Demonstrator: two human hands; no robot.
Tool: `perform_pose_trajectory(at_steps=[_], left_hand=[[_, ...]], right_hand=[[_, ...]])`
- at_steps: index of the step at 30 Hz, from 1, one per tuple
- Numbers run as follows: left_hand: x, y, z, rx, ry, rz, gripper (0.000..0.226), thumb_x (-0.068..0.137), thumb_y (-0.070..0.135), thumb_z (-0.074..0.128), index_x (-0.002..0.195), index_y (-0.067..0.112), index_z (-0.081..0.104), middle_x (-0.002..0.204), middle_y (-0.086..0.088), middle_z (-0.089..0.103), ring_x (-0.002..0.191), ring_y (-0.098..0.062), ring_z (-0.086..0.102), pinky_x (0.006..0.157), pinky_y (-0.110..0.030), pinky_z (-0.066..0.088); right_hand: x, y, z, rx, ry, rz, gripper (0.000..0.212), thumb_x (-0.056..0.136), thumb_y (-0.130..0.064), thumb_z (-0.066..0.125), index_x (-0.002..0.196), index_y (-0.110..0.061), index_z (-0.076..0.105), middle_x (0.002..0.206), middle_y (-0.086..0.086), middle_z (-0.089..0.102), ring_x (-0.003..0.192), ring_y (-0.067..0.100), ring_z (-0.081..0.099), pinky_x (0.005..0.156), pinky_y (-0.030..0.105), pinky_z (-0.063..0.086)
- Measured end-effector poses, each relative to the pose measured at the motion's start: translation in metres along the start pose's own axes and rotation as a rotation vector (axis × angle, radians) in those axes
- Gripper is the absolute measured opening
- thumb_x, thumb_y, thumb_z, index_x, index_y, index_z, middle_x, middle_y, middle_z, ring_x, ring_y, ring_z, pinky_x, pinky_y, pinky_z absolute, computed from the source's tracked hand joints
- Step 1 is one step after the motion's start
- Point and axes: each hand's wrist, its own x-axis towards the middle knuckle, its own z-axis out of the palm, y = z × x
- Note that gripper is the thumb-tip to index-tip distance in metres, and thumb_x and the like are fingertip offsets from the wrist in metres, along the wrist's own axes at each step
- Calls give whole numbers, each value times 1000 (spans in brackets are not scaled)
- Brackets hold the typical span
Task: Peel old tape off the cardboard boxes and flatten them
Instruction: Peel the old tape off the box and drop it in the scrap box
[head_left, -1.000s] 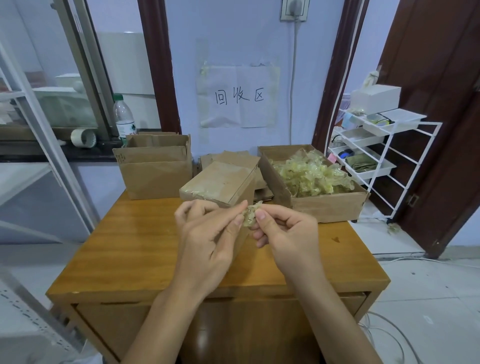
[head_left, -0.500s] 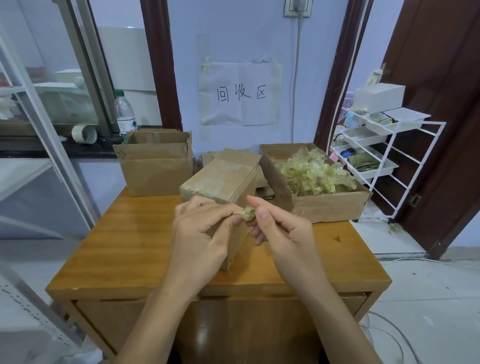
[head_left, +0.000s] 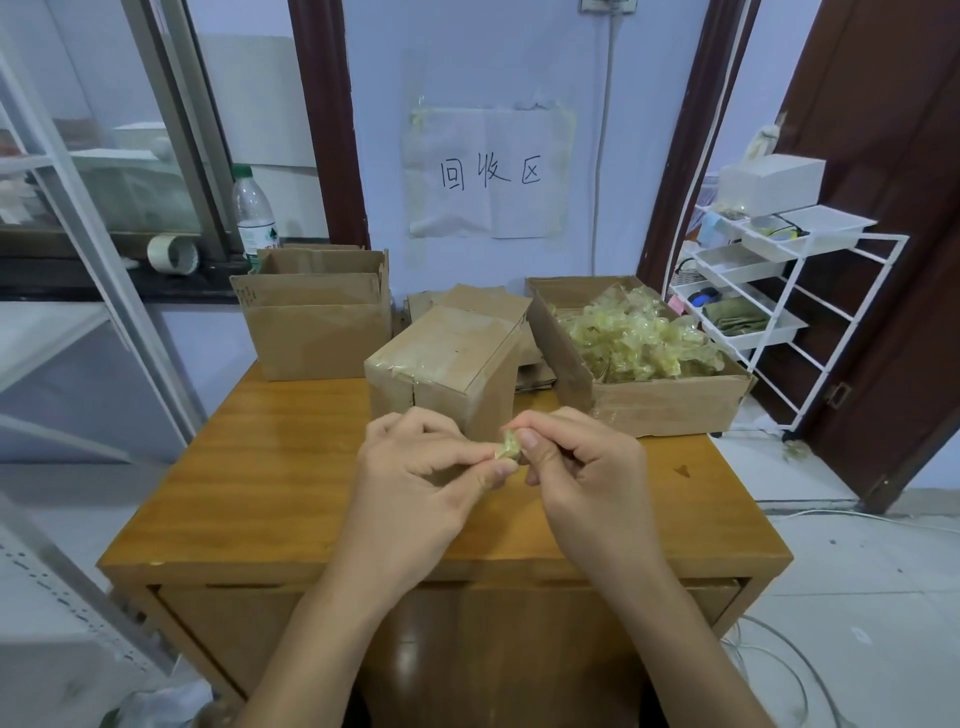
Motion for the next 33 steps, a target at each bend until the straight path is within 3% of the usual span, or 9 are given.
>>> perform_pose_trajectory(at_steps=[4,8,10,12,16,19,23,27,33], left_hand=[[5,-4,-7,-74,42,-97,23,68,51,89,88,42,80,85,15,71,87,-18,65,84,-50,51],[13,1,-12,-202,-59,-61,33,75,23,88,107,27,80,93,8,73,89,-19,67,78,-25,52],[13,0,-12,-229,-111,4,32,82,15,83,113,21,80,99,6,75,93,-19,69,79,-21,52],[11,-3,-13,-252,-94,19,27,83,14,82,110,19,81,99,4,75,92,-19,69,79,-22,52],[8,-2,-12,-230,-33,47,15,82,22,82,96,17,82,93,7,74,87,-17,70,75,-24,55],[9,2,-11,-182,14,116,11,84,23,80,94,18,82,91,7,75,86,-16,71,75,-23,55],[13,4,-12,-242,31,105,12,84,18,80,95,22,80,91,8,77,87,-15,73,76,-22,56],[13,3,-5,-333,89,6,17,84,14,79,98,23,79,94,8,79,89,-15,75,78,-25,59],[-3,10,13,-360,140,-52,13,95,12,74,105,15,80,95,5,80,91,-21,76,75,-27,60]], right_hand=[[1,-3,-3,98,2,48,16,97,-16,67,100,-22,82,78,-15,72,70,12,68,59,19,49],[-1,-12,2,242,-57,145,22,104,-10,60,104,-19,80,71,-10,69,60,9,63,57,18,48],[-1,-13,-1,313,-92,189,28,107,-13,54,97,-18,79,67,0,68,58,10,59,57,23,47],[-1,-16,-5,372,-156,211,32,108,-20,51,93,-20,79,67,5,66,59,14,59,59,24,47],[-5,-24,-4,379,-222,155,19,98,-31,66,110,-24,78,74,-2,69,65,3,60,60,17,48],[-1,-18,-5,448,-236,190,26,93,-28,71,116,-16,79,74,-2,68,66,5,57,60,19,47],[2,-9,-7,634,-266,381,47,84,-41,76,128,-25,74,71,5,63,64,17,54,57,27,48],[-4,-10,-5,617,-227,260,34,92,-20,69,125,-14,73,80,4,70,68,13,62,56,25,54],[-8,-15,-2,191,25,-22,10,97,-24,71,106,-22,75,81,-8,73,64,13,69,54,23,56]])
